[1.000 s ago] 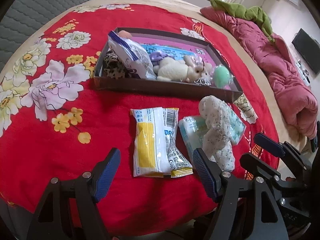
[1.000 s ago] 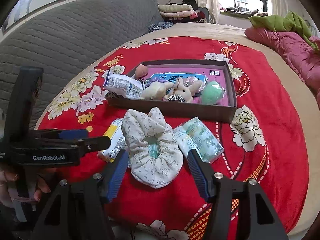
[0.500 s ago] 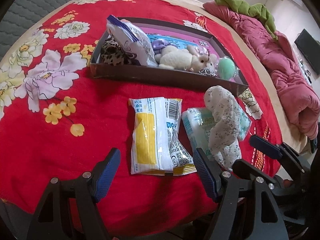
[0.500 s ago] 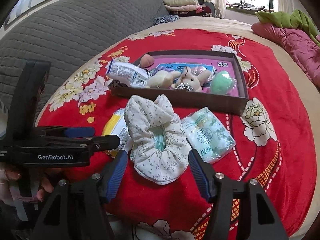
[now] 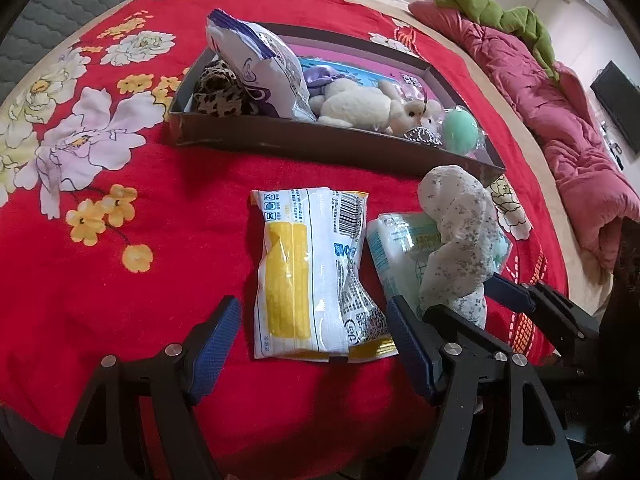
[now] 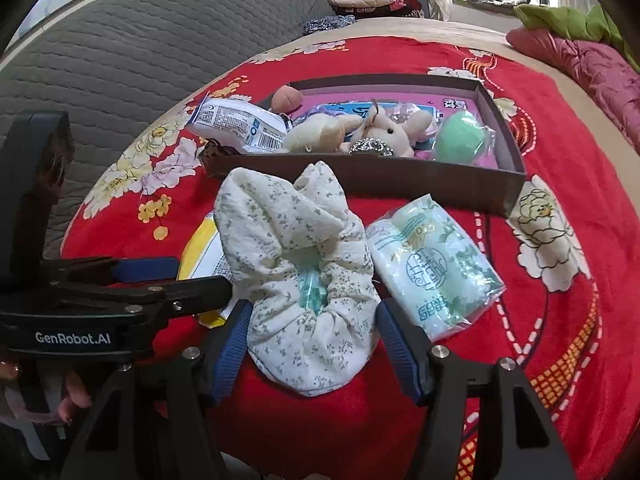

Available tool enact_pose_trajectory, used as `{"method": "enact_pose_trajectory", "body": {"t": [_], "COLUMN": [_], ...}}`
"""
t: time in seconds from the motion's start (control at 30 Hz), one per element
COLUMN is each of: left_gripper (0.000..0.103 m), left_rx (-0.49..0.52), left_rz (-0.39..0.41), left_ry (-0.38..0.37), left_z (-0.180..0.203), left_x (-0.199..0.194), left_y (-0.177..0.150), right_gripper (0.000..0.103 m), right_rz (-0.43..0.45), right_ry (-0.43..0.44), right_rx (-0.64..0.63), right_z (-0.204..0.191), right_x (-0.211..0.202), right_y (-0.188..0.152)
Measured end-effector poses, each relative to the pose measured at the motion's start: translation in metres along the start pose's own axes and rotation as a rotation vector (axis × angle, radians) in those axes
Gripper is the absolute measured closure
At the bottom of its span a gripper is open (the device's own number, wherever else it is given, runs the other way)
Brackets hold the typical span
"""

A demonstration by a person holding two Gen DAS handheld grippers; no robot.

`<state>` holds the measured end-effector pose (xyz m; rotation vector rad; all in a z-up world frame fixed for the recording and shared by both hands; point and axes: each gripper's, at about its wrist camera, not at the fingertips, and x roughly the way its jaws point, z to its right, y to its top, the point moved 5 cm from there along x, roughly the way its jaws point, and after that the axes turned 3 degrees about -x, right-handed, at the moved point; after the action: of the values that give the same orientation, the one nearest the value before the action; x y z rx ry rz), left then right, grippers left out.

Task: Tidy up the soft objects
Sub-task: 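Grasp the yellow-white snack bag with the left tool while the right tool grasps the floral cloth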

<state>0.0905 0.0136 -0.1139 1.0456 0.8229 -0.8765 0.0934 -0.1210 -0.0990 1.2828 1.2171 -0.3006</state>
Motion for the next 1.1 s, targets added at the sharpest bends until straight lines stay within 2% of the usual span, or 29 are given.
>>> {"method": "enact_pose_trajectory", "body": {"t": [0.1, 0.17, 0.27, 0.33, 0.57, 0.63, 0.67, 0.7, 0.8, 1.1], "left_gripper": [0.027, 0.027, 0.027, 0.027, 0.027, 0.031, 0.039, 0.042, 0.048, 0.051], "left_rx": [-0.012, -0.017, -0.013, -0.007, 0.028, 0.043, 0.059, 0.071, 0.076, 0.033], "left_rz": [-0.002, -0.006, -0.008, -0.006, 0.026, 0.037, 0.05, 0.054, 0.063, 0.099], "left_ry": [-0.001, 0.0, 0.012, 0.019, 0.07, 0.086, 0.1, 0.109, 0.097, 0.05], "left_z": [-0.001, -0.002, 0.001, 0.002, 0.01, 0.012, 0.012, 0.012, 0.01, -0.001], "left_x": [0.004, 0.007, 0.012, 0.014, 0.027, 0.029, 0.029, 0.029, 0.026, 0.004], "left_y": [0.002, 0.003, 0.004, 0.005, 0.01, 0.011, 0.012, 0.012, 0.011, 0.007], "right_gripper": [0.054, 0.067, 0.082, 0.087, 0.088, 0.088, 0.088, 0.088, 0.088, 0.088], "right_rz": [0.011, 0.014, 0.028, 0.043, 0.098, 0.113, 0.12, 0.127, 0.139, 0.148], "right_ry": [0.027, 0.044, 0.042, 0.044, 0.045, 0.046, 0.047, 0.051, 0.053, 0.06], "right_rx": [0.011, 0.019, 0.011, 0.017, 0.04, 0.045, 0.049, 0.055, 0.062, 0.08], "right_z": [0.001, 0.002, 0.003, 0.005, 0.011, 0.012, 0.012, 0.013, 0.014, 0.018], "right_x": [0.001, 0.001, -0.001, -0.004, -0.017, -0.02, -0.022, -0.024, -0.028, -0.032], "right_y": [0.001, 0.001, 0.002, 0.004, 0.008, 0.009, 0.009, 0.009, 0.01, 0.009]}}
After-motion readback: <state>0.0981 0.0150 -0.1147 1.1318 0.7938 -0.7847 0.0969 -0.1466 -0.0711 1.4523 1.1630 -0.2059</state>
